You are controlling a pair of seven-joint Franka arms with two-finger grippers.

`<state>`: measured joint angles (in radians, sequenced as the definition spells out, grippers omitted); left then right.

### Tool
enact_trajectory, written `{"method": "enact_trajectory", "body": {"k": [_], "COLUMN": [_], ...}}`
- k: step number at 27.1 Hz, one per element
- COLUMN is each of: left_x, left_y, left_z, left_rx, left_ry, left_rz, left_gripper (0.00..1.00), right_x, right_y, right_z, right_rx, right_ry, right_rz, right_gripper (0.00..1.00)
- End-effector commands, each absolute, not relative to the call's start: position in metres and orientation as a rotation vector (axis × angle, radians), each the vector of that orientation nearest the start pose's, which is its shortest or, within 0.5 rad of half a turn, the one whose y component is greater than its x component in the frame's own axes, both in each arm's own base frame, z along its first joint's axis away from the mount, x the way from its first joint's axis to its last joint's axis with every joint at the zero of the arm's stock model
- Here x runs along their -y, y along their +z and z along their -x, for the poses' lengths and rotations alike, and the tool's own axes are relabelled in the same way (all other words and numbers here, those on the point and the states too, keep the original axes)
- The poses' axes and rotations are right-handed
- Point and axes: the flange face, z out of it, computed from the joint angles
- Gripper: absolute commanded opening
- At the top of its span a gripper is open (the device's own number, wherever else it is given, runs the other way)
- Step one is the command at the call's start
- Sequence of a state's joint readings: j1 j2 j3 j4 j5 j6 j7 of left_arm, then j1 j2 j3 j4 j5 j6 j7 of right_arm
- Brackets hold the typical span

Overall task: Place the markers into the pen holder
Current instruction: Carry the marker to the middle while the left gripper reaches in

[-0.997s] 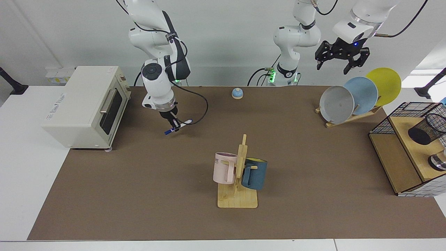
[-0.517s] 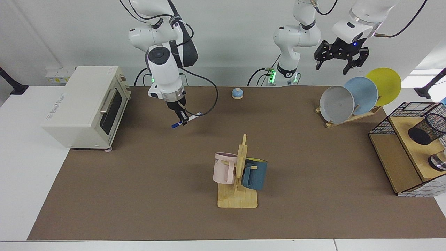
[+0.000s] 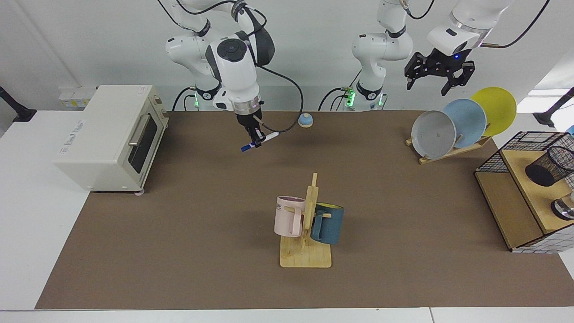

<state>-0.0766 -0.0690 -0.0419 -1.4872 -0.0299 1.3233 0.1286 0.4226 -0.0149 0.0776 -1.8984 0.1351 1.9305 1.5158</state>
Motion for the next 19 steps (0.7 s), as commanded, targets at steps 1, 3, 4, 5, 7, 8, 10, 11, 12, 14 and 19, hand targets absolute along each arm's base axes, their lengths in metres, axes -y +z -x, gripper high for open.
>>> {"method": "enact_trajectory", "body": {"k": [1, 3, 4, 5, 7, 8, 10, 11, 12, 14, 19], "left_x": [0.072, 0.072, 0.073, 0.074, 0.081, 0.084, 0.092, 0.096, 0.101, 0.11, 0.135], "left_y": [0.68, 0.68, 0.68, 0.68, 0.681, 0.681, 0.682, 0.682, 0.682, 0.683, 0.686], "left_z": [-0.491, -0.492, -0.492, -0.492, -0.492, -0.492, -0.492, -0.492, -0.492, -0.492, -0.49], "left_rx": [-0.359, -0.354, -0.345, -0.317, -0.238, -0.178, -0.032, 0.055, 0.141, 0.353, 0.756], "left_ry": [0.16, 0.157, 0.155, 0.146, 0.136, 0.136, 0.124, 0.119, 0.119, 0.121, 0.141], "left_rz": [3.15, 3.151, 3.153, 3.157, 3.165, 3.169, 3.187, 3.198, 3.204, 3.213, 3.187], "left_gripper": [1.0, 1.0, 1.0, 1.0, 1.0, 1.0, 1.0, 1.0, 1.0, 1.0, 1.0], "right_x": [-0.308, -0.316, -0.321, -0.326, -0.331, -0.333, -0.339, -0.342, -0.345, -0.346, -0.352], "right_y": [0.535, 0.547, 0.548, 0.549, 0.547, 0.548, 0.55, 0.554, 0.556, 0.56, 0.568], "right_z": [-0.476, -0.474, -0.471, -0.468, -0.466, -0.465, -0.462, -0.462, -0.462, -0.465, -0.474], "right_rx": [-1.559, -1.574, -1.585, -1.594, -1.619, -1.63, -1.641, -1.641, -1.647, -1.669, -1.712], "right_ry": [0.16, 0.152, 0.155, 0.157, 0.159, 0.157, 0.162, 0.161, 0.161, 0.16, 0.154], "right_rz": [2.577, 2.548, 2.539, 2.533, 2.522, 2.514, 2.496, 2.482, 2.471, 2.447, 2.392], "right_gripper": [0.0, 0.0, 0.0, 0.0, 0.0, 0.0, 0.0, 0.0, 0.0, 0.0, 0.0]}}
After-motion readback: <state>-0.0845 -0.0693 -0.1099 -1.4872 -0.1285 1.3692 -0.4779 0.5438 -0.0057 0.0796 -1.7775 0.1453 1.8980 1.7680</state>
